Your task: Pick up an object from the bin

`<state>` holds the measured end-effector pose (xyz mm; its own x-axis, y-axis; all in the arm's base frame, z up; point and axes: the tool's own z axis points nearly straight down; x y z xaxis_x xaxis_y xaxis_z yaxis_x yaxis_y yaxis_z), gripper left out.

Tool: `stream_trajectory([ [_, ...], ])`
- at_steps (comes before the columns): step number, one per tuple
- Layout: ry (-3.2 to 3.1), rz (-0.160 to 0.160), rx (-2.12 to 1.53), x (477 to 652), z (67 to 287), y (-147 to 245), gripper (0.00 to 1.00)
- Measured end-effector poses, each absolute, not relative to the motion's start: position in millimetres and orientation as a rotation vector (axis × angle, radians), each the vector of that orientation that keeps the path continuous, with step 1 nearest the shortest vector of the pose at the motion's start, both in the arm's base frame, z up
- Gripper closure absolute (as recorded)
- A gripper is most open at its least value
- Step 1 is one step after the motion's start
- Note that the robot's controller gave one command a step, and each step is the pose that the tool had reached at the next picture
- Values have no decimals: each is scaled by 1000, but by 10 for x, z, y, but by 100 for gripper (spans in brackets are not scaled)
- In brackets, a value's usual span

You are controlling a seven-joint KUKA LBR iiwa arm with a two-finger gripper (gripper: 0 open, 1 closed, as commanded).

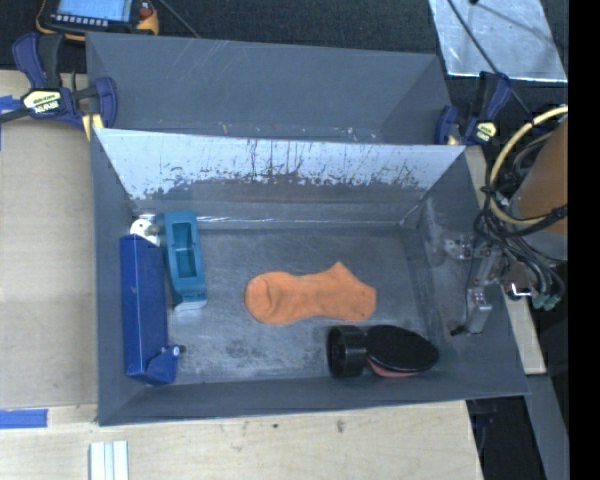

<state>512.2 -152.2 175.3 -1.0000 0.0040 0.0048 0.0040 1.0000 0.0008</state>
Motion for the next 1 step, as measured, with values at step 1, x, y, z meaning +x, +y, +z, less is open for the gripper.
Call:
stream_trajectory([
  [1,-3145,2,-2,5143,1796,-1516,0],
])
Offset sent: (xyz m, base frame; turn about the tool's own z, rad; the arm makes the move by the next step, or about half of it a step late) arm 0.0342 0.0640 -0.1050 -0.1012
